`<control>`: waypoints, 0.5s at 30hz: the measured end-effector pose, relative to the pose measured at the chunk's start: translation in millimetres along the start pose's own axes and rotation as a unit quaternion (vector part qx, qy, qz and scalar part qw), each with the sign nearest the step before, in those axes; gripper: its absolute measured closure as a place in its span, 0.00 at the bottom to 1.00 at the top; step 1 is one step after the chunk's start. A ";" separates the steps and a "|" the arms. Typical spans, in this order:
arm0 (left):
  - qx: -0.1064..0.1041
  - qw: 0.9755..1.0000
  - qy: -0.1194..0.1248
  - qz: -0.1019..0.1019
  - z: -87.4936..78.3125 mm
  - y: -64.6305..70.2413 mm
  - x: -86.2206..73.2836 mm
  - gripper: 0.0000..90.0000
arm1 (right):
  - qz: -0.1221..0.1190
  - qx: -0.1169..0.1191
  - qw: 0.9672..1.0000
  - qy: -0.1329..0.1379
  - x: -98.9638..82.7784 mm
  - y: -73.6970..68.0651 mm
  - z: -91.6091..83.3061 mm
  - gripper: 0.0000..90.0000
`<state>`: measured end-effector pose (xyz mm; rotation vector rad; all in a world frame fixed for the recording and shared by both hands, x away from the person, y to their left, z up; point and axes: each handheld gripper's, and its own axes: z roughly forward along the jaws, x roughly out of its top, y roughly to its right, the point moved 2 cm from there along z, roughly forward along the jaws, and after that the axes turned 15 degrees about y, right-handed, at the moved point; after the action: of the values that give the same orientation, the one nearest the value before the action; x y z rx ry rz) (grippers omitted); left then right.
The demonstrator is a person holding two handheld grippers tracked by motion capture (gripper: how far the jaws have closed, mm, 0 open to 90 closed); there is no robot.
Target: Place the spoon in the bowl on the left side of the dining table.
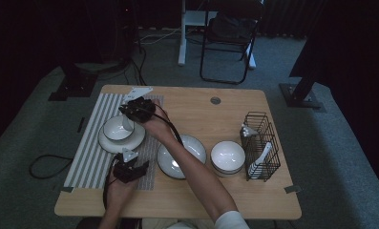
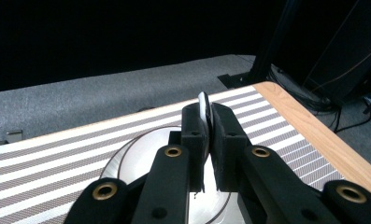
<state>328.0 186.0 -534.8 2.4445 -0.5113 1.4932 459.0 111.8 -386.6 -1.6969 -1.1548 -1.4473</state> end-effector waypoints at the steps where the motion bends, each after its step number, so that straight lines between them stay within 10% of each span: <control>1: 0.000 1.000 0.000 0.000 -0.1 -0.1 0.0 0.51 | -0.001 0.001 1.000 -0.001 -1.5 0.8 1.3 0.94; 15: 0.000 1.000 0.000 0.001 0.1 0.2 0.0 0.51 | -0.031 0.009 0.998 -0.051 -28.5 -14.7 5.0 0.94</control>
<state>328.0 185.9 -534.9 2.4438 -0.5140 1.4935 447.4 116.1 -416.6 -1.7551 -1.2816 -1.3956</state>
